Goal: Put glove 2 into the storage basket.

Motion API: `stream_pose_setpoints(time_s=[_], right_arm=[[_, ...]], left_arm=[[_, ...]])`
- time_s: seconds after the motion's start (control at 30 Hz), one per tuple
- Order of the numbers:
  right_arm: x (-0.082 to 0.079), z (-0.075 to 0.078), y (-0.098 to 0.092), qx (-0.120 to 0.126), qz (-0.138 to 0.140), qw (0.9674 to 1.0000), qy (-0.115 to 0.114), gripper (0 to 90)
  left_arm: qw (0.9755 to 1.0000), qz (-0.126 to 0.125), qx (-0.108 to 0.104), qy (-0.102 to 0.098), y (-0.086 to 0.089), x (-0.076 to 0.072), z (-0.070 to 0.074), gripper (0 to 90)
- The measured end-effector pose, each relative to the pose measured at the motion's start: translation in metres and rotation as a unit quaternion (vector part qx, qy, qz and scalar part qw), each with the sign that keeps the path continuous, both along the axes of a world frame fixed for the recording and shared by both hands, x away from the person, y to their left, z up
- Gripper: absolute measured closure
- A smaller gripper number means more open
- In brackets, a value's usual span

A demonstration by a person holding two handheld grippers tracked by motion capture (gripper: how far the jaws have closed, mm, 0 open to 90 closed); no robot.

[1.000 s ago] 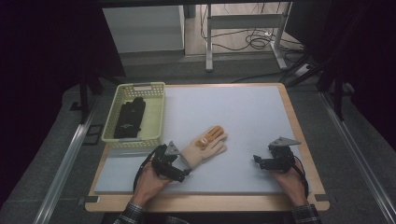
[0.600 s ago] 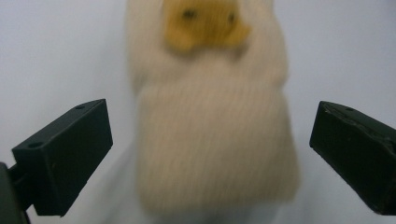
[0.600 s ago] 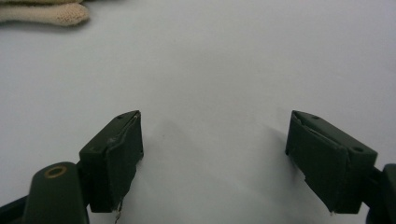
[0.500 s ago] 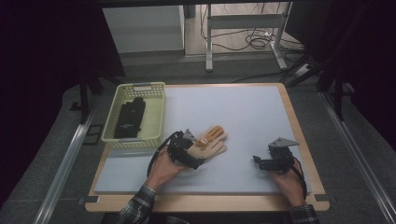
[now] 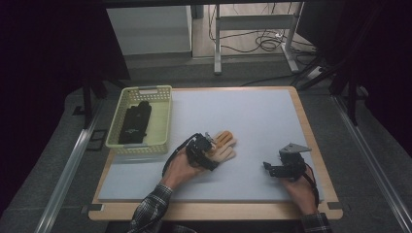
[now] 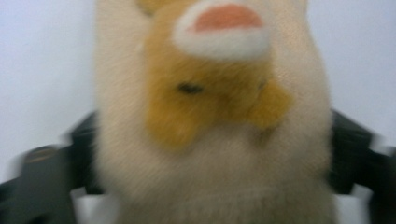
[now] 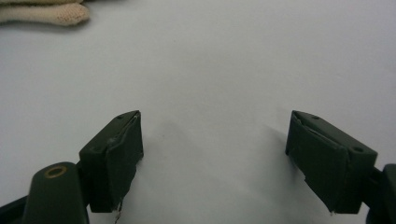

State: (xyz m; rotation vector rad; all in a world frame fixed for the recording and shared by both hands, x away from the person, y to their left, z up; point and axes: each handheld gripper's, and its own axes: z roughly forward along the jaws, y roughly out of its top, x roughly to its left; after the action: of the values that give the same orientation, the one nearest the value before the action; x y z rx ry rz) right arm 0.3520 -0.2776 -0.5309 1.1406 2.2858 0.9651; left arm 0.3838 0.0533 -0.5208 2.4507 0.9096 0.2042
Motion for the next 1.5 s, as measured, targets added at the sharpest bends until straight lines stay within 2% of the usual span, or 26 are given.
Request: stream_pose_setpoints(time_s=[0.23,0.33,0.43,0.63,0.87,0.93,1.0,1.07,1.1,1.13,1.17,1.2,1.27,1.3,1.33,1.47,1.5], right_arm=[[0.0,0.0,0.0,0.0,0.0,1.0,0.0,18.3],[0.0,0.0,0.0,0.0,0.0,1.0,0.0,18.3],[0.0,0.0,0.0,0.0,0.0,1.0,0.0,18.3],[0.0,0.0,0.0,0.0,0.0,1.0,0.001,18.3],[0.0,0.0,0.0,0.0,-0.001,1.0,0.001,18.2],[0.0,0.0,0.0,0.0,-0.001,1.0,0.002,18.3],[0.0,0.0,0.0,0.0,-0.001,1.0,0.001,18.3],[0.0,0.0,0.0,0.0,-0.001,1.0,0.001,18.3],[0.0,0.0,0.0,0.0,-0.001,1.0,0.001,18.3],[0.0,0.0,0.0,0.0,-0.001,1.0,0.001,18.3],[0.0,0.0,0.0,0.0,-0.001,1.0,0.001,18.3],[0.0,0.0,0.0,0.001,-0.001,1.0,0.0,18.3],[0.0,0.0,0.0,0.001,-0.001,1.0,0.0,18.3],[0.0,0.0,0.0,0.001,-0.001,1.0,0.001,18.3],[0.0,0.0,0.0,0.001,-0.001,1.0,0.001,18.3],[0.0,0.0,0.0,0.001,-0.001,1.0,0.001,18.3],[0.0,0.0,0.0,0.001,-0.001,1.0,0.001,18.3]], left_arm=[[0.9996,0.026,-0.006,0.008,0.003,-0.003,0.006,53.7],[0.9993,0.033,-0.014,0.008,0.004,-0.005,0.008,60.9],[0.9988,0.045,-0.02,0.004,0.006,-0.005,0.012,64.9],[0.997,0.073,-0.027,-0.005,0.015,0.0,0.029,66.1],[0.9929,0.109,-0.042,-0.023,0.031,0.011,0.068,65.9],[0.992,0.116,-0.041,-0.027,0.036,0.015,0.078,65.9],[0.9896,0.132,-0.044,-0.034,0.044,0.018,0.089,65.8],[0.9866,0.152,-0.045,-0.039,0.054,0.022,0.098,65.8],[0.9839,0.167,-0.049,-0.041,0.062,0.024,0.103,65.8],[0.9823,0.176,-0.048,-0.043,0.068,0.026,0.106,65.8],[0.9791,0.192,-0.051,-0.044,0.077,0.028,0.11,65.7],[0.9773,0.2,-0.052,-0.046,0.083,0.03,0.112,65.7],[0.9709,0.228,-0.054,-0.048,0.101,0.034,0.116,65.7],[0.9669,0.245,-0.054,-0.049,0.112,0.037,0.117,65.7],[0.9642,0.255,-0.055,-0.05,0.118,0.039,0.118,65.6],[0.9505,0.3,-0.058,-0.053,0.149,0.044,0.119,65.5],[0.9462,0.314,-0.057,-0.055,0.158,0.046,0.118,65.4]])
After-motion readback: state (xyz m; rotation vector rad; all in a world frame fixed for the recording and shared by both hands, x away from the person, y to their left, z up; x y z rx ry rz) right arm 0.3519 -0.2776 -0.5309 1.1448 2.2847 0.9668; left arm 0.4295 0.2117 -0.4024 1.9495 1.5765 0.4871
